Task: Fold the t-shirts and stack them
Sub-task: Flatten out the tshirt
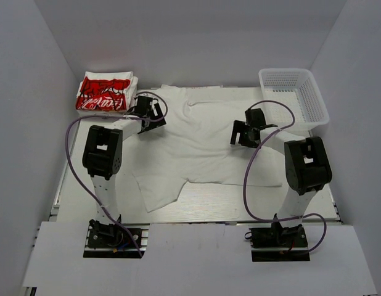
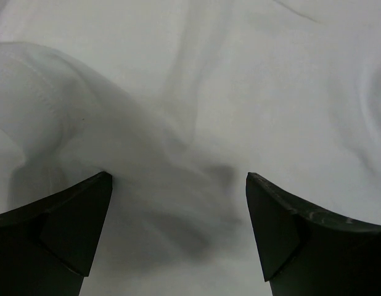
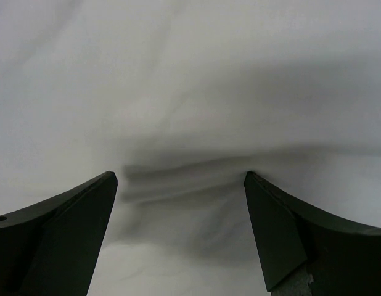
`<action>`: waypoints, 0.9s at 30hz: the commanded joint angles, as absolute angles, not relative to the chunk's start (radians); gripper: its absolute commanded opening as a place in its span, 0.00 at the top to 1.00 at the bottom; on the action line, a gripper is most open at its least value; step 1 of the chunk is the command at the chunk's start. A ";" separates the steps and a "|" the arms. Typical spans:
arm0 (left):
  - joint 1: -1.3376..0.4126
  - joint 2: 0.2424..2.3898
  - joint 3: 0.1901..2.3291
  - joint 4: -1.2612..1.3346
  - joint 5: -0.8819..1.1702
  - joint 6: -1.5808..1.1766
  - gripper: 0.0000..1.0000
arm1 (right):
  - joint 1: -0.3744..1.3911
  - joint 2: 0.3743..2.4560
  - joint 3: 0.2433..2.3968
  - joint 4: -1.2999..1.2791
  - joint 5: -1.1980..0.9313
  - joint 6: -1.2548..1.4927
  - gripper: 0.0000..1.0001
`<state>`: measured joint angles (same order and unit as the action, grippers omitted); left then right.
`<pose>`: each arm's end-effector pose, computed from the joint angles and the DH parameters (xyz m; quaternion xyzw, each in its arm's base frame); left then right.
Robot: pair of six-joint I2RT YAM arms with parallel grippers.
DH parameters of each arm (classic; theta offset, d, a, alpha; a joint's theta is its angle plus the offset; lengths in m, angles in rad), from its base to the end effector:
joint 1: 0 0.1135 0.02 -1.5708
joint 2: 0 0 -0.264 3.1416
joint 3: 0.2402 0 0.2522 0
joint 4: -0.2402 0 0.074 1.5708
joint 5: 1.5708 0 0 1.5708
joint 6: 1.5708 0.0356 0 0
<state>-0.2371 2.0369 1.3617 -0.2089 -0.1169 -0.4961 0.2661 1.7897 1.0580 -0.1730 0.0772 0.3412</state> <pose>0.4254 -0.0985 0.1585 -0.1409 0.9296 -0.0691 0.3335 0.3551 0.0939 0.1661 0.0481 0.9432 0.0629 0.3226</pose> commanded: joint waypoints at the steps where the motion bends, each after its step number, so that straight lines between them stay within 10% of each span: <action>1: -0.221 2.140 1.481 -0.284 -0.165 -0.460 0.01 | 0.262 1.882 1.103 -0.207 0.142 0.364 0.10; 12: -0.235 2.016 1.525 -0.281 -0.132 -0.377 0.01 | 0.305 1.786 1.190 -0.207 0.107 0.236 0.10; 27: -0.327 1.160 0.746 -0.443 0.065 -0.776 0.01 | 0.342 1.139 0.732 -0.161 0.237 0.552 0.10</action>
<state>-0.2993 1.2270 0.8631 -0.3092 0.0391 -0.6617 0.3523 1.2407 0.8169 -0.1616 0.1417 0.4358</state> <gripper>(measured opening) 0.994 0.901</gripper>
